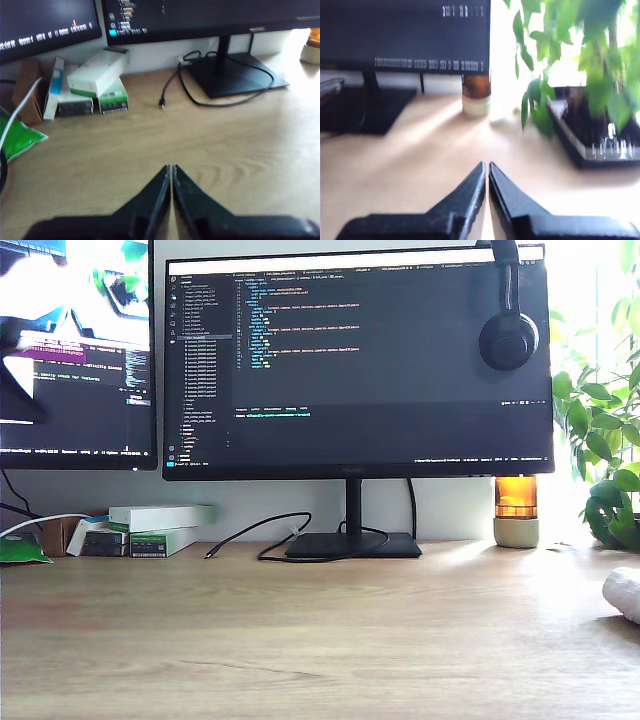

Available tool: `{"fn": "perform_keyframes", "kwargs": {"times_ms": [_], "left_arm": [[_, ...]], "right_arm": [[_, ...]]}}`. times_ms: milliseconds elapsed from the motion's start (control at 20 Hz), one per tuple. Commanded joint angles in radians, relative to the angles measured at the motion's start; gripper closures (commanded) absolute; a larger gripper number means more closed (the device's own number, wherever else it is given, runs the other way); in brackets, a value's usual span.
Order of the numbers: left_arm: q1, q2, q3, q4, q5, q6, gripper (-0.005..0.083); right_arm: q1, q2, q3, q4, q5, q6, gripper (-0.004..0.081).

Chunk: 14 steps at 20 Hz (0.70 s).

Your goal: Fold the tea towel to a neat square and place it to the right

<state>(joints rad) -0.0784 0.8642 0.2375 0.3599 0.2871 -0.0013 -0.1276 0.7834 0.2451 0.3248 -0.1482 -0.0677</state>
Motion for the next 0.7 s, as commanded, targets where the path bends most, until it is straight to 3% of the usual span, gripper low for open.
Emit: {"fn": "perform_keyframes", "kwargs": {"times_ms": [0,250,650], "left_arm": [[-0.001,-0.066,-0.05,0.014,0.0,-0.01,0.0797],[-0.001,-0.277,-0.175,-0.021,0.002,-0.041,0.0797],[-0.001,-0.629,-0.183,-0.391,0.007,-0.051,0.0797]], "right_arm": [[0.016,-0.062,-0.065,0.03,-0.003,0.019,0.0781],[0.053,-0.243,-0.154,-0.051,-0.002,0.014,0.0781],[0.091,-0.512,-0.158,-0.354,0.027,0.012,0.0781]]}}
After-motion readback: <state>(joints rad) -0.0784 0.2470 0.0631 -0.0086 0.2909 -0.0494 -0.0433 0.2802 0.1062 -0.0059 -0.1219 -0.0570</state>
